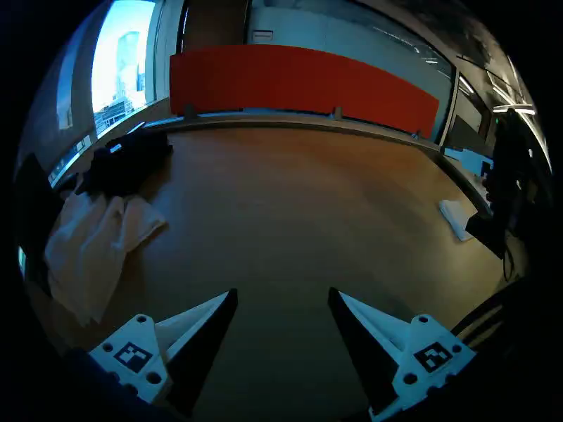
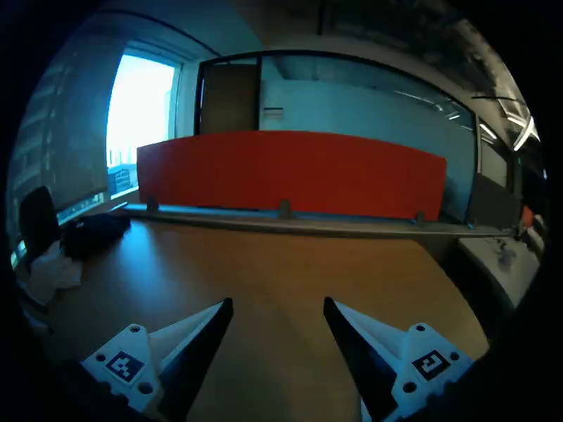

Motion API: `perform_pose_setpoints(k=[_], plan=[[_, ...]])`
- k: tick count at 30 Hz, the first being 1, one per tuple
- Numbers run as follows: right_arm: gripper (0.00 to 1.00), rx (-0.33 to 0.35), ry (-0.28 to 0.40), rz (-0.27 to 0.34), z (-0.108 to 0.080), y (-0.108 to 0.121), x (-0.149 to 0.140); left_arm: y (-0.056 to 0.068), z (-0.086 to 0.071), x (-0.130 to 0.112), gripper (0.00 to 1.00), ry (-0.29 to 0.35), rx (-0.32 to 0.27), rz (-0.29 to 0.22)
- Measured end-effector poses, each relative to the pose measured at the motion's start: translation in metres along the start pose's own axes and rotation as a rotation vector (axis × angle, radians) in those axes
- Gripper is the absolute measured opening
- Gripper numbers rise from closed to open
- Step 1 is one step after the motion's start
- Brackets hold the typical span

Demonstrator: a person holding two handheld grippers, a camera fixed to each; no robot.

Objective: Fold towel

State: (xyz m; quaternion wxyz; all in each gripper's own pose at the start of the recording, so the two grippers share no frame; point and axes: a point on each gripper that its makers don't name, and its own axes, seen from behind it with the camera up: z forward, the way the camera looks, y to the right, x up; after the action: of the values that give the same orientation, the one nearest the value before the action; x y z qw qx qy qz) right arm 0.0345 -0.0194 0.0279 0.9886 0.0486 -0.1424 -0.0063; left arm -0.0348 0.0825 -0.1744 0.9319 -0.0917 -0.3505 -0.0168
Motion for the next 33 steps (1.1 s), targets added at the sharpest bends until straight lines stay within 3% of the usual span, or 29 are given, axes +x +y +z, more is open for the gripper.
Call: perform_pose_setpoints(k=[6, 12, 20, 26, 33], plan=[[1.00, -0.057, 0.100, 0.050, -0.006, 0.016, 0.028, -0.001, 0.003, 0.015, 0.96, 0.035, -0.006, 0.000], [1.00, -0.082, 0.144, 0.054, -0.013, 0.027, 0.040, -0.005, 0.005, 0.051, 0.96, 0.118, -0.004, 0.004], [1.00, -0.103, 0.173, 0.058, -0.025, 0.033, 0.043, -0.023, 0.002, 0.129, 0.95, 0.307, 0.063, 0.019], [1.00, -0.118, 0.195, 0.058, -0.032, 0.039, 0.047, -0.034, -0.011, 0.198, 0.96, 0.494, 0.114, 0.028], [1.00, -0.124, 0.220, 0.064, -0.037, 0.043, 0.058, -0.048, -0.017, 0.247, 0.95, 0.621, 0.176, 0.049]])
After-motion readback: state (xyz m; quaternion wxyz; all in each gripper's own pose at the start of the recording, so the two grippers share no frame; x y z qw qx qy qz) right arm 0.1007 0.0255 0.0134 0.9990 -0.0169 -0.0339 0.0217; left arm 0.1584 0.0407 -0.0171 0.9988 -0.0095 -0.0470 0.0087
